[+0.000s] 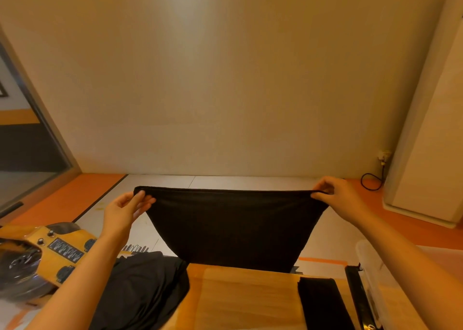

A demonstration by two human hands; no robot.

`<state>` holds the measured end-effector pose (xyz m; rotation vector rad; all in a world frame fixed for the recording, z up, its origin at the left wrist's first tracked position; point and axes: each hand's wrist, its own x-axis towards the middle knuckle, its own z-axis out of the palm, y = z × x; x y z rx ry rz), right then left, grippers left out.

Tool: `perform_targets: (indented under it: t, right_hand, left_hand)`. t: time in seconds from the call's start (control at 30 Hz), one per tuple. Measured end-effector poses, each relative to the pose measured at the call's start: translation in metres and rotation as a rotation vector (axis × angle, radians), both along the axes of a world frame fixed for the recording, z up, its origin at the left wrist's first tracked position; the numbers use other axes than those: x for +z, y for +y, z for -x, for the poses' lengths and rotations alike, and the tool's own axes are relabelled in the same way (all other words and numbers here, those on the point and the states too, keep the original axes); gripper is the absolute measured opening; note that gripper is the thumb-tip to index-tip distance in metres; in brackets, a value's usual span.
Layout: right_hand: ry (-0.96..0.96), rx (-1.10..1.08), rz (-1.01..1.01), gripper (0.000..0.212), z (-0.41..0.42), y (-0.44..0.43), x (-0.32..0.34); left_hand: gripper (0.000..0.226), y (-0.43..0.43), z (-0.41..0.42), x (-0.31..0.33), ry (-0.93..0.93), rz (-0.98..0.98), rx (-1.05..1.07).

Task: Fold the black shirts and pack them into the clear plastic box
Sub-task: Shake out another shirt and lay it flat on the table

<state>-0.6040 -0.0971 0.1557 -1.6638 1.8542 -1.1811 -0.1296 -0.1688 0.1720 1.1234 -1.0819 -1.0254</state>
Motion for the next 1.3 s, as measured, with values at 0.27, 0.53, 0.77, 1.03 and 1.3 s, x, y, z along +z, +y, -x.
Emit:
perform_targets:
  t: [0.27, 0.53, 0.77, 1.03, 1.3]
  right_hand:
    - [-0.009, 0.029, 0.104, 0.018, -0.008, -0.008, 0.027]
    - [-0.067, -0.013, 0.278, 0.01, -0.009, 0.005, 0.072]
    - [-0.123, -0.069, 0.453, 0.009, -0.014, 0.016, 0.109]
    - [-0.232, -0.072, 0.628, 0.008, -0.018, 0.052, 0.153]
    - [-0.288, -0.052, 0.681, 0.015, -0.004, 0.07, 0.174]
  left_hand:
    - [0.015, 0.009, -0.004, 0.016, -0.155, 0.011, -0.013]
    - [0.017, 0.019, -0.013, 0.052, -0.289, 0.087, -0.071]
    - [0.019, 0.03, 0.0, 0.09, -0.238, 0.196, -0.074]
    - [0.021, 0.041, 0.019, 0.123, -0.159, 0.315, -0.06]
    - [0.014, 0.033, 0.028, 0.126, -0.028, 0.334, 0.052]
